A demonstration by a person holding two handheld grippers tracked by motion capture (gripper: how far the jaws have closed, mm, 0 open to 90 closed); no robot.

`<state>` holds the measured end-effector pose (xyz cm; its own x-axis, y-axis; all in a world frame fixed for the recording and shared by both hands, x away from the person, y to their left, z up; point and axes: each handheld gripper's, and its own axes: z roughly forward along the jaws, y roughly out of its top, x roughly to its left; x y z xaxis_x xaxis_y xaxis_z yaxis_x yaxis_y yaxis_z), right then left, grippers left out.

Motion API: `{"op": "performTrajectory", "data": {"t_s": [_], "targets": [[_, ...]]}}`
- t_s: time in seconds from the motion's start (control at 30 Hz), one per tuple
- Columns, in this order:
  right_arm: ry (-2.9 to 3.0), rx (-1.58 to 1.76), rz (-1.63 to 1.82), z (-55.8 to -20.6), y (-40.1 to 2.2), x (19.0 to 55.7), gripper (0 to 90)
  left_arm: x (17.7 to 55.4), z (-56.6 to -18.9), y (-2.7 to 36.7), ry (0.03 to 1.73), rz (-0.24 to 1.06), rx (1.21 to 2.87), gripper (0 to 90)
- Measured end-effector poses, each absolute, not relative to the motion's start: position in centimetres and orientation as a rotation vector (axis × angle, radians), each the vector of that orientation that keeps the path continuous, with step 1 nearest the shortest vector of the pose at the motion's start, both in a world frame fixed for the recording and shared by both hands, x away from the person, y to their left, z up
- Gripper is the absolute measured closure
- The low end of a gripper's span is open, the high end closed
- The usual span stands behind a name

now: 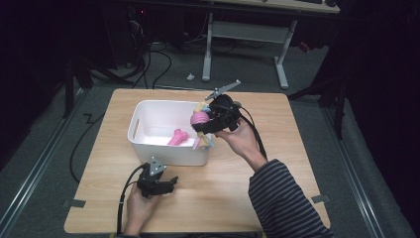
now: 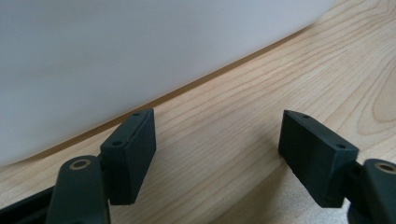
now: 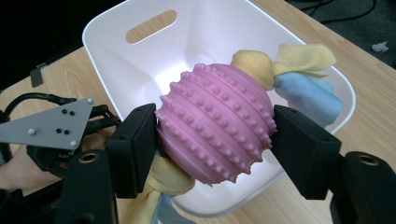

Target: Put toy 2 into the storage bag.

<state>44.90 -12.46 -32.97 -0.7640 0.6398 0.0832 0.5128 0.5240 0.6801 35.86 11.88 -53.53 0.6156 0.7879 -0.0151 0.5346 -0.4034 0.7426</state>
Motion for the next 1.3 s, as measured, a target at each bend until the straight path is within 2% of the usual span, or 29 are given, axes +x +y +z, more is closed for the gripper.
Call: {"op": "performTrajectory", "data": {"t_s": [0.43,1.13,1.3], "targets": [[2.587,1.008,0.970,-34.2,-10.6,46.7,33.6,35.8,-53.5,11.9,1.036,0.442,2.104,27.8],[2.558,1.117,0.760,-36.1,-11.3,48.3,33.1,35.8,-53.5,11.9,1.037,0.442,2.105,27.8],[2.539,1.088,0.729,-36.2,-11.4,48.3,29.2,35.8,-53.5,11.9,1.036,0.442,2.106,27.8]]}}
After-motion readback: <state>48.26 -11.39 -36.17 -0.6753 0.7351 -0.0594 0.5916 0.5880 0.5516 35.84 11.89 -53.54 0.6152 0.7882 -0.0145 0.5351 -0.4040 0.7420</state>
